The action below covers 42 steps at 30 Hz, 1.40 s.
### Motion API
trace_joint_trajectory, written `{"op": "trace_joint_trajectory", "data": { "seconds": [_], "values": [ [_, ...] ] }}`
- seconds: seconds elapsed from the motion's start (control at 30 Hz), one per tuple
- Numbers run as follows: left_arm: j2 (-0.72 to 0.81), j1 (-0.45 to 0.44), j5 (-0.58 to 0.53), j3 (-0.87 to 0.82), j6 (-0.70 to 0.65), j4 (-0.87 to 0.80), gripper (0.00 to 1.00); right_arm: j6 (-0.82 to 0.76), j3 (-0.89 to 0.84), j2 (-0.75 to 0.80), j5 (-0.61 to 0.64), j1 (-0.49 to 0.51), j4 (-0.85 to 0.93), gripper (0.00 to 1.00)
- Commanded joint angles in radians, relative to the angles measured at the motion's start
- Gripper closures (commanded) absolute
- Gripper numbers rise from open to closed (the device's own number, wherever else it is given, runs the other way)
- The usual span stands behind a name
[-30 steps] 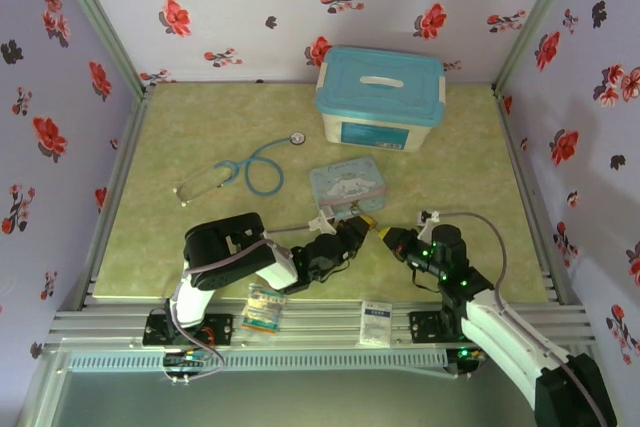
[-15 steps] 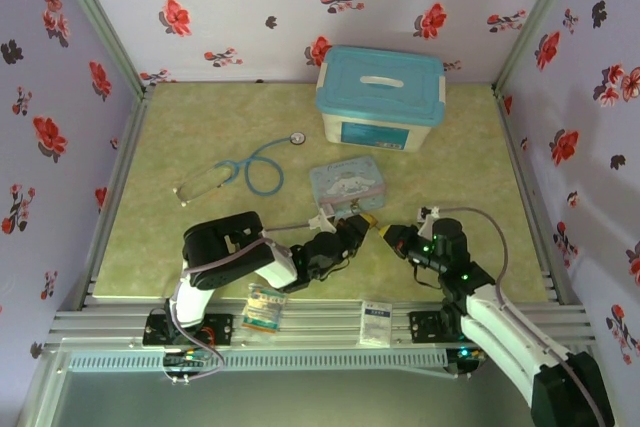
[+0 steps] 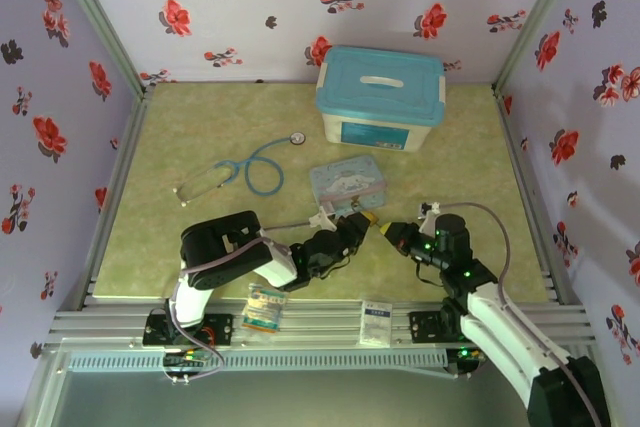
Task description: Unlock a padlock with a key
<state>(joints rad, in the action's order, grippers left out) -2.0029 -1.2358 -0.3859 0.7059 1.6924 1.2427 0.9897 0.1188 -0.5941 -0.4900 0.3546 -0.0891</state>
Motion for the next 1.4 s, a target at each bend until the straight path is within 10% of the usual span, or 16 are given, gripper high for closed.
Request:
{"op": "trace_joint_trajectory", "data": {
  "seconds": [0.0,0.77,1.37],
  "values": [
    [0.024,-0.031,0.133,0.041,-0.028,0.08,1.0,-0.031,0.056,0.025,-0.034,0.002,-0.062,1.0],
    [-0.003,-0.01,0.134,0.026,-0.031,0.077,1.0,-0.141,0.118,-0.022,0.0,0.01,0.083,1.0],
    [-0.019,-0.01,0.135,0.015,-0.017,0.08,1.0,0.18,0.027,-0.047,-0.044,0.017,-0.209,1.0]
  ]
}}
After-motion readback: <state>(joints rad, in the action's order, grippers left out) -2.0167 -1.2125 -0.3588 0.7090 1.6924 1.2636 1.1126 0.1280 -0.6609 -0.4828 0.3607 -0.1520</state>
